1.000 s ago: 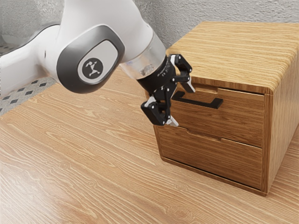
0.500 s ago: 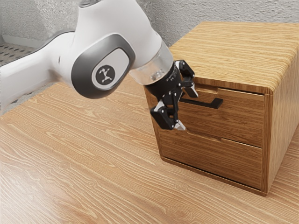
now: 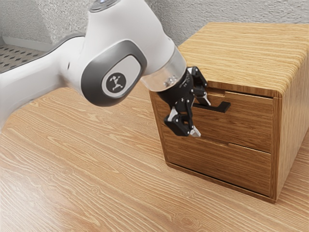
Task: Pull the drawer handle with one arm to open the drawer
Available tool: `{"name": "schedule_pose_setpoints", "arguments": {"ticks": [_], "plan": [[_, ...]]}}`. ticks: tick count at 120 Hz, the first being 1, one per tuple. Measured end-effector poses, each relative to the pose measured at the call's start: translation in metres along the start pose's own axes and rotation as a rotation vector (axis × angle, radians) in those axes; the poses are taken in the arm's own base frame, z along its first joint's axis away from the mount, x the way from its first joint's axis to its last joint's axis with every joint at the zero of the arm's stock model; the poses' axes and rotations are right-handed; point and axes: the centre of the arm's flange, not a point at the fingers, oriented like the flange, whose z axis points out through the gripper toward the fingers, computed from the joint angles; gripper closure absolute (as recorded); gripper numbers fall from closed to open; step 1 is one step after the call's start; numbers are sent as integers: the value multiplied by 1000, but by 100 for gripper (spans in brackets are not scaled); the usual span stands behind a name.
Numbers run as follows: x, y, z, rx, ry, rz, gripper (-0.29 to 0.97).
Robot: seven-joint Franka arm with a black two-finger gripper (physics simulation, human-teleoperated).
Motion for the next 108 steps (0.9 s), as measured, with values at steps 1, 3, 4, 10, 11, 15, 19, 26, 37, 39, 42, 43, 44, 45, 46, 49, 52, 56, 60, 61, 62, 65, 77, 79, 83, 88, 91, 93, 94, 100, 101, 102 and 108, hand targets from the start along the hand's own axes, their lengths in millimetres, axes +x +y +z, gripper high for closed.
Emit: {"name": "schedule_pose_setpoints", "arguments": {"ticks": [1,3,4,10,11,15,19,26,37,39,42,43,44,45,46,49,52,56,60,61,62,65,77,79,83,88,91,93,94,100,101,102,108], "plan": [[0,0,0,0,0,0,14],[-1,0,0,-1,1,1,16],[-1,0,0,-1,1,1,17],[-1,0,0,-3,5,2,21],[-1,0,0,-4,5,2,22],[-1,0,0,-5,8,3,25],[-1,0,0,-7,11,4,27],[-2,0,0,-8,15,5,32],[-1,-7,-2,-8,22,7,41],[0,-10,-2,-8,23,9,43],[0,-15,-4,-8,24,12,46],[0,-17,-5,-8,24,12,47],[0,-19,-6,-9,24,13,48],[0,-20,-7,-10,24,14,49],[1,-22,-8,-11,24,15,50],[1,-27,-11,-14,24,18,54],[1,-31,-14,-17,24,20,57],[1,-35,-17,-21,23,23,61],[1,-39,-19,-24,22,25,64],[1,-40,-20,-25,22,26,65],[1,-41,-20,-26,22,27,65],[1,-44,-21,-28,22,29,67],[3,-57,-27,-37,19,36,72],[3,-59,-28,-39,18,37,72],[3,-63,-29,-42,17,39,73],[5,-67,-30,-45,17,40,74],[6,-70,-31,-47,17,40,75],[6,-71,-31,-48,16,41,75],[7,-73,-32,-49,16,41,75],[9,-79,-37,-58,16,43,77],[9,-81,-38,-59,16,44,77],[9,-83,-39,-60,15,46,77],[9,-91,-43,-65,14,51,77]]}}
